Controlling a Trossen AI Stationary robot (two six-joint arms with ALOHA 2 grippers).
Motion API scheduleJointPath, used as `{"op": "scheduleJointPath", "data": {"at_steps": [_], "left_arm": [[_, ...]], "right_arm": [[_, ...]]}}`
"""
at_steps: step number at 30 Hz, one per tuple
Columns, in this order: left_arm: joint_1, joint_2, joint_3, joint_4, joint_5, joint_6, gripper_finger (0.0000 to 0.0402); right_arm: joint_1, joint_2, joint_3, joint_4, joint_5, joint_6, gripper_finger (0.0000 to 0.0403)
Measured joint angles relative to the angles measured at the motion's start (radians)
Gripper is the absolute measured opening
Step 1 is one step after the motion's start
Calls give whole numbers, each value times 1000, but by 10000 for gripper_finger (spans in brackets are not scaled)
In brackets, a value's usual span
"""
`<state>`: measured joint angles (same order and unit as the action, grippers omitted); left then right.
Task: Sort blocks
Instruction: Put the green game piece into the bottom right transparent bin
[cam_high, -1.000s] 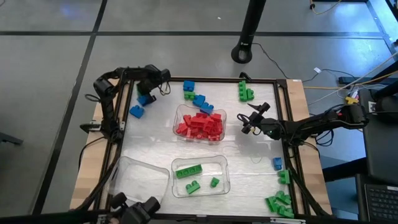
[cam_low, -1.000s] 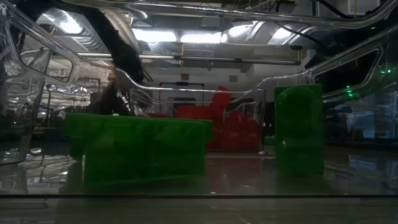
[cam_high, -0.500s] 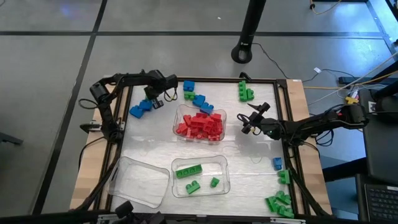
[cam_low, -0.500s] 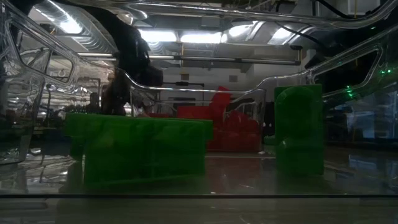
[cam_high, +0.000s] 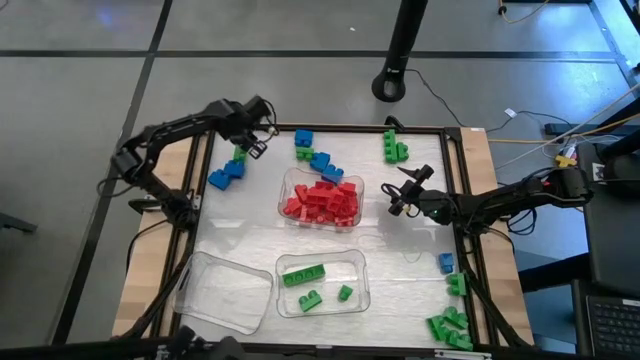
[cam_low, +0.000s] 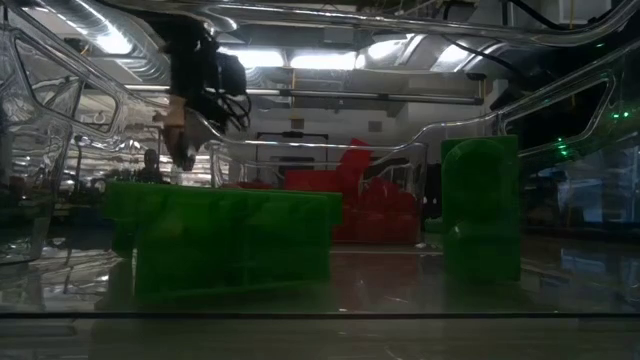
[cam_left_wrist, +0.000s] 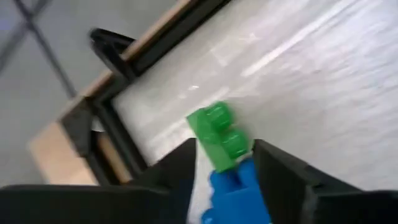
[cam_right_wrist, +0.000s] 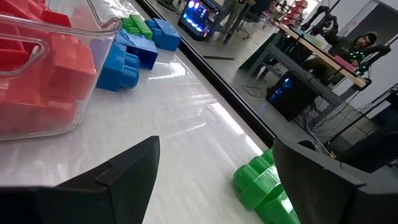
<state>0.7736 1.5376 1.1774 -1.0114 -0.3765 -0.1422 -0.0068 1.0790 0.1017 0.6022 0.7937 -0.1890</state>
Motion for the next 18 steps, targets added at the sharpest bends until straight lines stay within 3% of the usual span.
{"op": "scheduleJointPath", "data": {"at_steps": [5, 9, 18], "left_arm": [[63, -3, -16, 45, 152, 4, 233], [103, -3, -64, 90, 203, -4, 279], [136, -3, -182, 182, 183, -136, 296]], "right_arm": [[0, 0, 0, -2, -1, -2, 312], [0, 0, 0, -3, -8, -2, 312], [0, 0, 0, -2, 0, -3, 312]]}}
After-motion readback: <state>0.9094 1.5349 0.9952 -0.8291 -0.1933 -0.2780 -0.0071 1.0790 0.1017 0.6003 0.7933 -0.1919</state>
